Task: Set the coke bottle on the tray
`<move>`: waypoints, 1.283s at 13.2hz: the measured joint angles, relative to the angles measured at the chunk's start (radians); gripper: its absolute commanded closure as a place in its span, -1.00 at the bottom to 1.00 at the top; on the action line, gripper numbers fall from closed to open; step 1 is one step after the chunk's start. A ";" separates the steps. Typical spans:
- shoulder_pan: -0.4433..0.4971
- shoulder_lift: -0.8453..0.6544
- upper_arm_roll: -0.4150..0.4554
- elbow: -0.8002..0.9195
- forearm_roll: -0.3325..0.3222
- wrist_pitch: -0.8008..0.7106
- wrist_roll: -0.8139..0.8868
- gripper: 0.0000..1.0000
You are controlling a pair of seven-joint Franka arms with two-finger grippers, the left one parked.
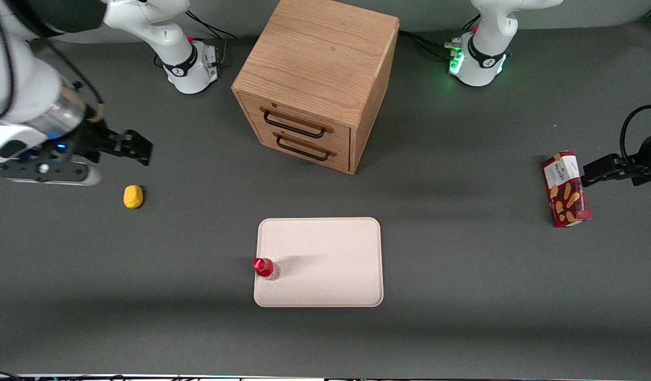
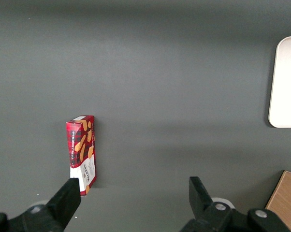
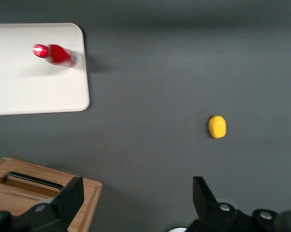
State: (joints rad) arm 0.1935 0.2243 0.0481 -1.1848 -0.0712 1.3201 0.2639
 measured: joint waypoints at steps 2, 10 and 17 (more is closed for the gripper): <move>-0.081 -0.047 -0.001 -0.067 0.034 0.022 -0.108 -1.00; -0.196 -0.139 -0.028 -0.271 0.050 0.193 -0.264 -1.00; -0.192 -0.185 -0.083 -0.319 0.071 0.247 -0.315 -1.00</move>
